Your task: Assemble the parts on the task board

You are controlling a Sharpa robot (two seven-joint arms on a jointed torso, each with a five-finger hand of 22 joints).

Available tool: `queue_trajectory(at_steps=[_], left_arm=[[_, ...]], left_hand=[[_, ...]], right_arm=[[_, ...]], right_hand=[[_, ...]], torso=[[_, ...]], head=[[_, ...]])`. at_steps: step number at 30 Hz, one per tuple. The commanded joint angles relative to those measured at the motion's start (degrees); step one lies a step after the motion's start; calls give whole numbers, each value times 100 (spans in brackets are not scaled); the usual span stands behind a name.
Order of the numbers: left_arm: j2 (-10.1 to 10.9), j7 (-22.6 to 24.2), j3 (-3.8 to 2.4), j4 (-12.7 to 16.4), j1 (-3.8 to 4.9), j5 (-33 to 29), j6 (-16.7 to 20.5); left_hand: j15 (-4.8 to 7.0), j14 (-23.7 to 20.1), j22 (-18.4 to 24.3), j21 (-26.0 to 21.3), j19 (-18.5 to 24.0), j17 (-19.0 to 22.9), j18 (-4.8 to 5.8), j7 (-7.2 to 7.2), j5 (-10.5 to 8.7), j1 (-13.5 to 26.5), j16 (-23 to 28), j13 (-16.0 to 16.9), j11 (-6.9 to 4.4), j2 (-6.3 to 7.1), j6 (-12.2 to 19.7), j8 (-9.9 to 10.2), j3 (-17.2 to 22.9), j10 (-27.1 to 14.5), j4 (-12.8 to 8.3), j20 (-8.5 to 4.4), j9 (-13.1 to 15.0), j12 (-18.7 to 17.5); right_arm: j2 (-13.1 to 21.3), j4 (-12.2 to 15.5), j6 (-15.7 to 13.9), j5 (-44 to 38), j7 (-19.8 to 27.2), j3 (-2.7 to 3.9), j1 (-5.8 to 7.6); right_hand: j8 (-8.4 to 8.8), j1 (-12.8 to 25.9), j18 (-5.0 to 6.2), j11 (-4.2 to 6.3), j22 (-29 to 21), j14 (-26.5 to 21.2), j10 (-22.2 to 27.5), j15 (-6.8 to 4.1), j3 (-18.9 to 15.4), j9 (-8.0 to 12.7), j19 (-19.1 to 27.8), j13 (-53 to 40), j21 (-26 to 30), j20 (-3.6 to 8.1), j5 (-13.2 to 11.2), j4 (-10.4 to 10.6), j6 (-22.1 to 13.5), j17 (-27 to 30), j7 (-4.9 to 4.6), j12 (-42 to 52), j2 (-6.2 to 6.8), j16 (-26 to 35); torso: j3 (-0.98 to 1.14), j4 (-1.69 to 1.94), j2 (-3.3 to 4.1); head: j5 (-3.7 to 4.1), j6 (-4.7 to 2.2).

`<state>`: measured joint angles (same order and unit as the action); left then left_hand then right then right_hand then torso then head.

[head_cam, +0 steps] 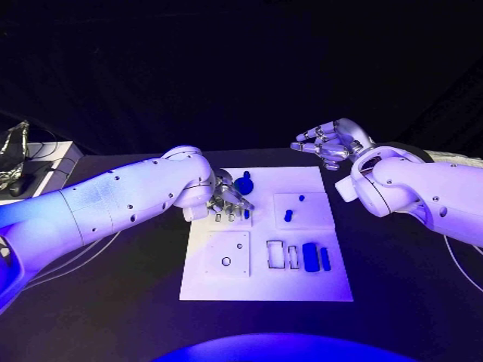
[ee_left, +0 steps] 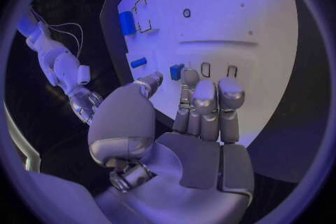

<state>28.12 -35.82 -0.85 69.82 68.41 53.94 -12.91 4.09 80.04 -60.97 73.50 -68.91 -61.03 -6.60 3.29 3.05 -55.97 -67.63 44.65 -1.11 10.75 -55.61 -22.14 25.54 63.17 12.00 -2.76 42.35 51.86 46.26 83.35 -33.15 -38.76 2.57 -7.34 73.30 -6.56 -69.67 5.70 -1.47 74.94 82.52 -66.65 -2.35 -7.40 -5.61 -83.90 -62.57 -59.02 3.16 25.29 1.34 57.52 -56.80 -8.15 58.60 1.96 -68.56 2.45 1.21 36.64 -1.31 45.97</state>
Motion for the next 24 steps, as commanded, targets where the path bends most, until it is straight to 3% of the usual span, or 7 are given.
queue_trajectory(at_steps=[1, 14, 24], left_arm=[[-38, -10, 1, -28, 7, -52, -216], [-105, 54, 4, -149, 2, -52, -188], [-156, 89, 5, -277, -5, -112, -244]], left_hand=[[-26, -15, -52, -71, 15, -2, 56, 1, -2, -3, 12, -21, 34, -59, -46, 45, 1, -18, -56, 11, 25, -37], [-29, -38, -71, -156, 47, 35, 52, 5, -5, -65, 40, -55, 37, -104, -40, 57, -30, -29, -88, 14, 54, -35], [-33, -63, -100, -250, 65, 71, 51, 10, -7, -164, 59, -106, 41, -254, -29, 64, -150, -47, -251, 15, 76, -39]], right_arm=[[-6, 6, 98, -86, -3, 4, 3], [-38, 0, 136, -108, -13, 4, 4], [-64, -7, 190, -154, -49, 4, 4]], right_hand=[[18, 26, -17, -36, 788, 8, 15, -18, -26, -5, -235, 3, 23, 11, 13, -16, -30, 9, 11, -34, -15, 15], [29, 34, -15, -35, 785, 6, 19, -18, -26, -13, -234, 7, 37, 11, -6, -11, -21, 11, 11, -41, -21, 14], [38, 43, -13, -37, 782, 4, 30, -17, -26, -18, -231, 20, 52, 10, -73, 4, -23, 23, 11, -59, -19, 24]], torso=[[-4, -1, 5], [-11, 7, -1], [-9, 5, 3]], head=[[10, 7], [21, 22], [22, 42]])
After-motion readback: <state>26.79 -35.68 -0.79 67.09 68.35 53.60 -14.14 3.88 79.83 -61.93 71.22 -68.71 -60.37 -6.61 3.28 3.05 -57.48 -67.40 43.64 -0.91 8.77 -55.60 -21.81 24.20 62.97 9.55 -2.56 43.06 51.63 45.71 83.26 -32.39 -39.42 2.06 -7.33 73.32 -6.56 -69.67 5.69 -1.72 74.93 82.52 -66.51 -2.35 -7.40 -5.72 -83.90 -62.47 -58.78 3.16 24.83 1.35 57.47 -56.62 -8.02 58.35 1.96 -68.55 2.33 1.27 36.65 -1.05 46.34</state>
